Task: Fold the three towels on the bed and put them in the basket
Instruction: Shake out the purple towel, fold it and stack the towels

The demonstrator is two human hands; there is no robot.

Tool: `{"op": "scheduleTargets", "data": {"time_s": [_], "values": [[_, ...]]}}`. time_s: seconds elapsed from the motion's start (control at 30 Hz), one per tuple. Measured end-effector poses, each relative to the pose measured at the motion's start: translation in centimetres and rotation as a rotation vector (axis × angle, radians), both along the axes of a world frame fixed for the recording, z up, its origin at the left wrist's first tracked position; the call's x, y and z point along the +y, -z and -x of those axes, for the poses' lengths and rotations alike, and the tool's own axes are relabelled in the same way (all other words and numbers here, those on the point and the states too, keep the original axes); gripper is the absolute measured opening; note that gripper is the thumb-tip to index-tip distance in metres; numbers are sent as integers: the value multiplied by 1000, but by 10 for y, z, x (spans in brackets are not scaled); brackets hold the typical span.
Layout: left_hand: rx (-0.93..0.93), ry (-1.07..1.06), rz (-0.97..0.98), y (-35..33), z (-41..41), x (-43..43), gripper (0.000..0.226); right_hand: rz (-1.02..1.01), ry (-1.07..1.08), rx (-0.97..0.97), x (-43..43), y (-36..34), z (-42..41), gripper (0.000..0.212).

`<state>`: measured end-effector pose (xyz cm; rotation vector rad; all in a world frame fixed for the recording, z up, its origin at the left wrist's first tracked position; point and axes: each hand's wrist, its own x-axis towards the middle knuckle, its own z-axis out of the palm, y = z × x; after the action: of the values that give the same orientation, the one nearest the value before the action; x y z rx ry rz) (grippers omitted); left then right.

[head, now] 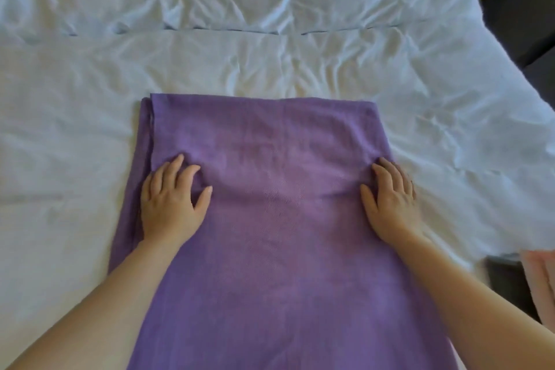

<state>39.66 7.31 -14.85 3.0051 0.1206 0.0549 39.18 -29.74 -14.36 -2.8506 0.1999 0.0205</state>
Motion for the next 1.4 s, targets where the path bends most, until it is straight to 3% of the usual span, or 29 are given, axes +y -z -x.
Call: {"op": "scheduleTargets", "data": {"time_s": [0.17,0.33,0.4,0.5,0.63,0.77,0.87,1.0,1.07,1.17,1.3,1.4], "values": [[-74,-205,175,-10,-97,-1,66,-192,8,-125,18,-12,-107,48],[-22,-516,302,-16,-162,36,64,-73,-58,74,6,-12,-181,50],[-5,-491,366,-14,-174,47,52,-3,-91,114,-3,-16,-196,43],[-72,-353,618,-17,-183,57,29,1,-173,134,-14,-20,-209,15],[-24,-261,735,-29,-189,83,24,-39,-288,256,-30,-29,-216,20],[17,-275,612,-23,-190,105,21,313,-399,431,-53,-43,-219,27],[140,-209,574,-18,-188,100,12,576,-430,403,-54,-50,-228,22],[238,-182,585,-20,-193,94,12,727,-393,364,-44,-52,-236,20],[283,-235,647,-23,-195,95,13,706,-368,401,-42,-49,-235,18],[222,-226,562,-38,-199,101,19,578,-308,458,-44,-54,-233,24],[-20,-225,497,-72,-208,109,18,321,-125,214,-42,-84,-235,29],[-84,-228,499,-96,-206,108,13,245,-61,139,-37,-112,-230,25]]}}
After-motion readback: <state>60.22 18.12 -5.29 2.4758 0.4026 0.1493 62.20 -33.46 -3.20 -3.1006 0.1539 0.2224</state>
